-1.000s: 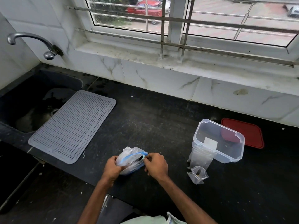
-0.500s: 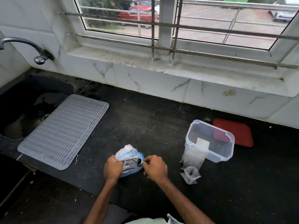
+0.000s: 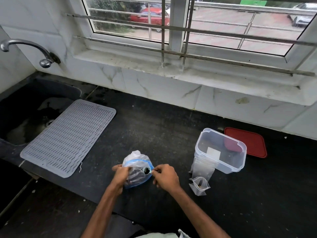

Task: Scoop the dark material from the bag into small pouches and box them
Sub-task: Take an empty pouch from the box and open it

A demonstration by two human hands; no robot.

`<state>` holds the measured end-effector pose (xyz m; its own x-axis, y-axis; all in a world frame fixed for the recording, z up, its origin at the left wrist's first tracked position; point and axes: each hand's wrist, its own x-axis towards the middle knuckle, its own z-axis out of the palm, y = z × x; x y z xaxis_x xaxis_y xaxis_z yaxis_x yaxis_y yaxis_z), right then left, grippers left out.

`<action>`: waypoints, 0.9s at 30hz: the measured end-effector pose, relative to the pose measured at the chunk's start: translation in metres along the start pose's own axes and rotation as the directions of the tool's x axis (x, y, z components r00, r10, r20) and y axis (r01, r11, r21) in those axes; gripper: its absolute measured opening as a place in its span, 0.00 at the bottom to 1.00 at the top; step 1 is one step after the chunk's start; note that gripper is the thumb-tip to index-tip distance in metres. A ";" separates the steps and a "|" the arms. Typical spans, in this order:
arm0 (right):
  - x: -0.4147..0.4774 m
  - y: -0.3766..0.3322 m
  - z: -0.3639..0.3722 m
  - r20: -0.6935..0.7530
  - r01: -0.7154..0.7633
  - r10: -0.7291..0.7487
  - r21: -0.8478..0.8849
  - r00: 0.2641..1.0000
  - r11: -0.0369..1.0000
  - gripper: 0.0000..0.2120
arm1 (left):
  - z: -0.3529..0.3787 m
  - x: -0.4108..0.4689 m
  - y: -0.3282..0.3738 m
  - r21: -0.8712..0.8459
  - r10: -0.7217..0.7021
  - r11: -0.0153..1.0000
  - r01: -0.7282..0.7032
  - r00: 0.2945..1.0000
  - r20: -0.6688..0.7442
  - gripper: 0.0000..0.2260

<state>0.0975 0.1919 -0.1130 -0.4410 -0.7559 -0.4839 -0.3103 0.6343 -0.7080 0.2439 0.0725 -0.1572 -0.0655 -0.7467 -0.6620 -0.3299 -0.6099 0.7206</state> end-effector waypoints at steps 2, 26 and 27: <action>-0.001 0.000 -0.008 0.055 -0.044 0.035 0.166 0.998 0.985 0.06 | 0.007 -0.002 0.003 0.001 0.037 0.999 -0.037 0.993 -0.109 0.18; -0.092 0.102 -0.155 -0.149 -0.034 0.056 0.142 0.987 0.989 0.07 | 0.131 -0.116 -0.042 0.298 0.518 0.617 -0.728 0.661 0.543 0.21; -0.090 0.106 -0.151 -0.173 -0.033 0.045 0.069 0.984 0.997 0.06 | 0.137 -0.116 -0.046 0.281 0.506 0.629 -0.725 0.656 0.560 0.19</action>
<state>-0.0231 0.3520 -0.0665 -0.5937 -0.6872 -0.4187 -0.2365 0.6463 -0.7255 0.1378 0.2240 -0.1419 -0.7370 -0.6500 -0.1853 -0.4248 0.2321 0.8750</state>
